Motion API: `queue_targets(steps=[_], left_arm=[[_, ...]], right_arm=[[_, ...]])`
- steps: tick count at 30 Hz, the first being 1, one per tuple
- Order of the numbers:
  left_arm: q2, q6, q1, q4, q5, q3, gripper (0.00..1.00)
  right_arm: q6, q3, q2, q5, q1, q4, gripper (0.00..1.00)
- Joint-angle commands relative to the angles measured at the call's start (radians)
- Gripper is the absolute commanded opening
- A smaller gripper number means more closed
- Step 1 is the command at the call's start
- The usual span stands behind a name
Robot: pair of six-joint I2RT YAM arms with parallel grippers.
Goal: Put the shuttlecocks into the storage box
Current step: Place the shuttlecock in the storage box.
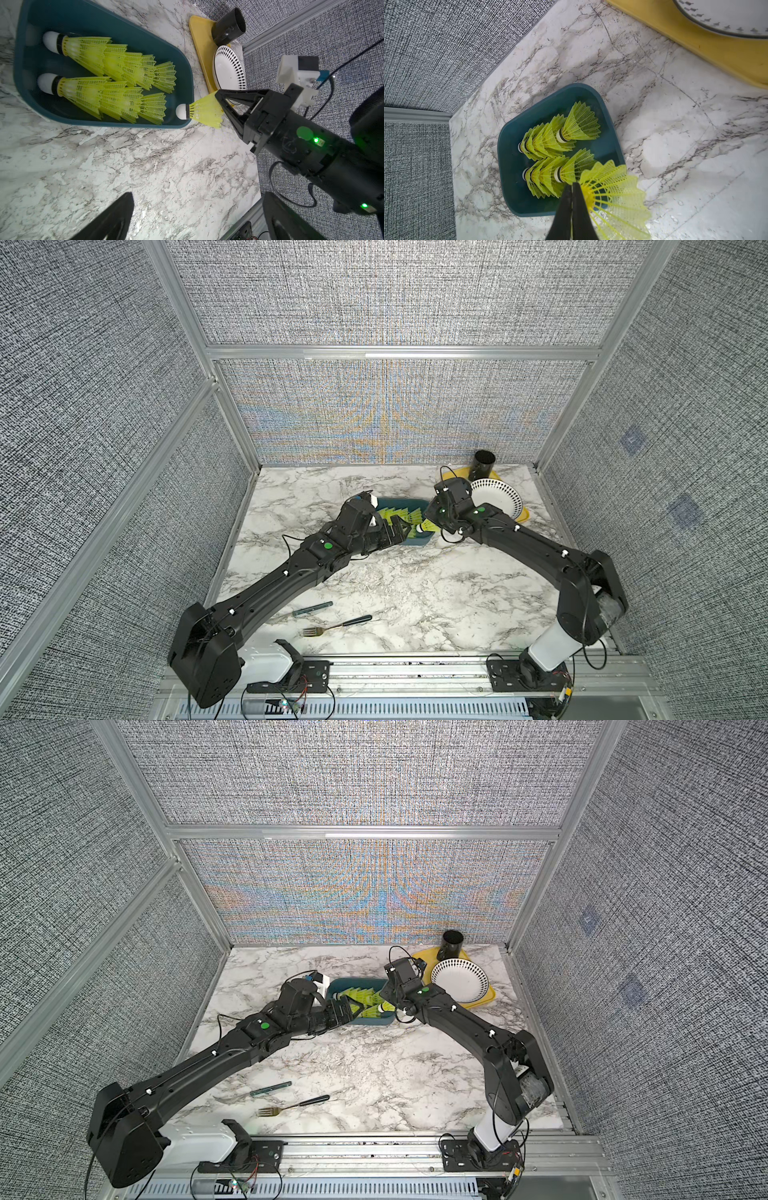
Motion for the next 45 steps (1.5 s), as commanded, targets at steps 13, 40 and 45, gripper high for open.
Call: queue_targets(steps=[13, 40, 45], left_arm=[[-0.015, 0.009, -0.002, -0.018, -0.01, 0.004, 1.0], [-0.043, -0.008, -0.002, -0.018, -0.015, -0.007, 1.0], [-0.05, -0.013, -0.002, -0.019, -0.014, -0.012, 1.0]], right_arm=[[-0.024, 0.156, 0.106, 0.124, 0.044, -0.18, 0.0], [-0.063, 0.222, 0.223, 0.028, 0.05, -0.131, 0.0], [0.005, 0.138, 0.185, -0.052, 0.02, -0.032, 0.0]])
